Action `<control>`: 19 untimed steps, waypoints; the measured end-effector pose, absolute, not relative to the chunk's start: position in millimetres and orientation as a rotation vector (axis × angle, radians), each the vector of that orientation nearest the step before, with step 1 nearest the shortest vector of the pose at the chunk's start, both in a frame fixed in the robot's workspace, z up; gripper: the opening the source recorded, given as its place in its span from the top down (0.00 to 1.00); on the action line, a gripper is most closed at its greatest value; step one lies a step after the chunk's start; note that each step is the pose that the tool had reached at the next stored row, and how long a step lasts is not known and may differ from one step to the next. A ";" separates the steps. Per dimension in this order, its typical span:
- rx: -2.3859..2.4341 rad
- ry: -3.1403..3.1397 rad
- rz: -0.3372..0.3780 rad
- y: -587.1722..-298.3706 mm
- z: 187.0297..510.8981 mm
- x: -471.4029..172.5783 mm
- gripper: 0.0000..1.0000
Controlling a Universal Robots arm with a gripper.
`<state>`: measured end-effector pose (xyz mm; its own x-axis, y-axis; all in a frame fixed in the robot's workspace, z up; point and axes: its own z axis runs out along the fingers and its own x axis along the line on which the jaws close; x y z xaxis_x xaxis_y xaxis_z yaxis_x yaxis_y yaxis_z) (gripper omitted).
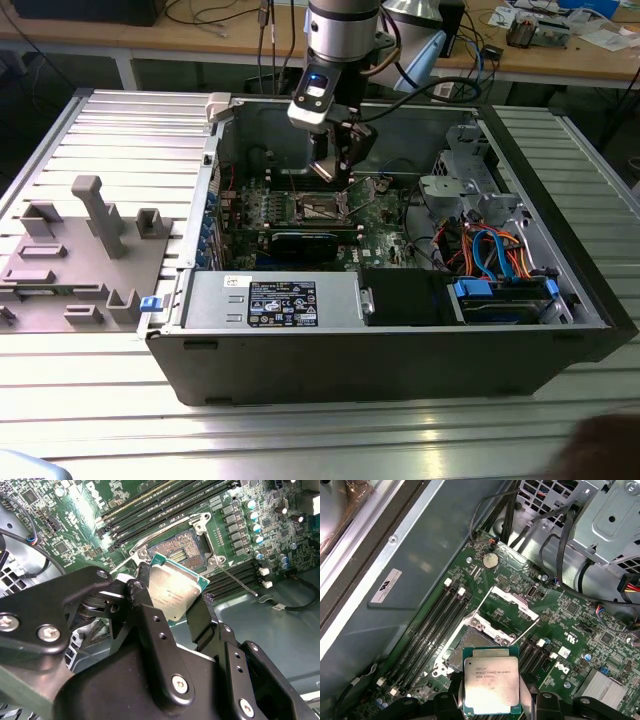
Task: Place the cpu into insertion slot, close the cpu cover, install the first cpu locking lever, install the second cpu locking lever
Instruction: 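Place the cpu into insertion slot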
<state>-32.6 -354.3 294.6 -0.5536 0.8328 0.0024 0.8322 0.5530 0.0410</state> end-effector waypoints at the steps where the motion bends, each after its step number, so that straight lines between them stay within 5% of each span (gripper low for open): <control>1: 1.480 2.751 0.058 -354.3 294.6 -32.6 0.46; 19: 1.544 2.706 0.036 -354.3 293.6 -32.6 0.46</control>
<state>-32.6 -354.3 293.6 -0.5085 0.8610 -0.0109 0.8604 0.5085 0.0327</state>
